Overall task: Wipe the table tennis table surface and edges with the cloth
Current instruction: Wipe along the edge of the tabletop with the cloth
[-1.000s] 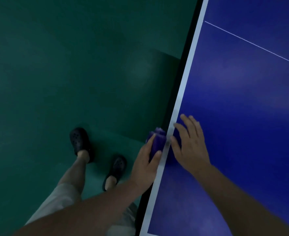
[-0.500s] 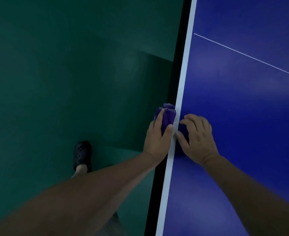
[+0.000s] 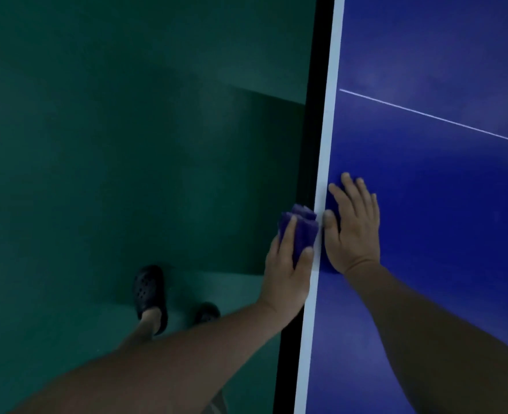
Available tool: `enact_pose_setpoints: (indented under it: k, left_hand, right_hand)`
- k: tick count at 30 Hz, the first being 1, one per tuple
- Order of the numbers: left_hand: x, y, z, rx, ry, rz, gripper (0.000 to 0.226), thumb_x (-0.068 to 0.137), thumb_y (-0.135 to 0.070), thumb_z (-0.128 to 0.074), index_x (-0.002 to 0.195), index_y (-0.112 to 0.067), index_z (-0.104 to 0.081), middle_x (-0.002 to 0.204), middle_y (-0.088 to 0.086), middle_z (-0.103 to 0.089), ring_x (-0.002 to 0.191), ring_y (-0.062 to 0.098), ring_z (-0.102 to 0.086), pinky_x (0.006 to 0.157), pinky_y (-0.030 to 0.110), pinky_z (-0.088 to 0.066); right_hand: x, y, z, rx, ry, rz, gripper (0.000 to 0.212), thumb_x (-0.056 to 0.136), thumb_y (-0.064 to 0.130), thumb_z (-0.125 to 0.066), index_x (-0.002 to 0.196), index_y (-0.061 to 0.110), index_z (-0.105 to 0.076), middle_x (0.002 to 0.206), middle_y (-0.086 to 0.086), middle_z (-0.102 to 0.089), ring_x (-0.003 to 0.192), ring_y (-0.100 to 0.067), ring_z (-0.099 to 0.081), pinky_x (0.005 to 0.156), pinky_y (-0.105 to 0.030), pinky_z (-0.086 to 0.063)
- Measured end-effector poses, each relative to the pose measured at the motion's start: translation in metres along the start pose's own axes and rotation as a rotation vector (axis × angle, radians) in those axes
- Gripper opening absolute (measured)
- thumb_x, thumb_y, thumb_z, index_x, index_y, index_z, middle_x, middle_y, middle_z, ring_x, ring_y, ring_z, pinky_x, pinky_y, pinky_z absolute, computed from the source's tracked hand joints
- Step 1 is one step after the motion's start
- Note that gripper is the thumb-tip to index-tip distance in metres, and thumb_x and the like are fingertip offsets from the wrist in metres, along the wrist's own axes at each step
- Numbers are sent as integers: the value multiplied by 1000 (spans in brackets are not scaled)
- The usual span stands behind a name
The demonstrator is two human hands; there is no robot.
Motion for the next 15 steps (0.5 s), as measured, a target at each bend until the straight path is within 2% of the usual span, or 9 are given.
enact_pose_setpoints:
  k: [2, 6, 8, 11, 13, 15]
  left_hand:
    - [41, -17, 3, -7, -27, -1, 60, 99, -35, -46, 157, -28, -30, 150, 7, -41, 136, 18, -43, 116, 37, -34]
    - [78, -25, 6, 33, -55, 8, 57, 103, -29, -48, 157, -29, -28, 149, 5, -42, 134, 16, -43, 115, 39, -35]
    - [57, -16, 4, 11, -43, -19, 58, 103, -34, -47, 157, -28, -29, 151, 1, -42, 137, 12, -42, 116, 34, -33]
    - [-5, 8, -2, -11, 29, 7, 61, 101, -49, -43, 158, -38, -22, 156, -14, -35, 141, -3, -33, 112, 15, -28]
    - [-28, 19, -4, -3, 40, 76, 64, 98, -59, -40, 156, -46, -18, 156, -19, -31, 138, -12, -29, 110, 12, -26]
    - [-15, 16, -4, -9, 20, 119, 62, 97, -55, -43, 154, -46, -22, 150, -18, -34, 129, -23, -30, 102, 2, -25]
  right_hand:
    - [-2, 0, 0, -7, -16, 11, 53, 100, 36, -36, 147, 15, -47, 162, -3, -31, 153, -24, -18, 123, -54, -15]
    - [-4, 2, 0, -3, -10, 23, 52, 100, 36, -39, 146, 14, -48, 161, -4, -33, 153, -26, -20, 122, -54, -16]
    - [-4, 2, -1, -12, -8, 28, 52, 100, 36, -39, 146, 14, -49, 161, -4, -33, 153, -26, -20, 122, -54, -16]
    - [-3, 0, -1, -4, 1, 15, 52, 99, 36, -39, 145, 14, -49, 161, -3, -32, 153, -25, -19, 122, -55, -16]
    - [-4, 0, -1, -3, 10, 9, 52, 99, 36, -39, 145, 15, -50, 161, -3, -32, 153, -26, -18, 122, -56, -17]
    - [-4, 1, 0, -5, 13, 7, 52, 99, 37, -39, 145, 14, -50, 161, -3, -32, 153, -26, -19, 122, -56, -17]
Point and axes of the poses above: each hand's wrist, its own x-axis towards the middle knuckle, its own z-axis out of the back of the hand, y = z × x, the point moved 5 cm from there along x, towards the middle knuckle
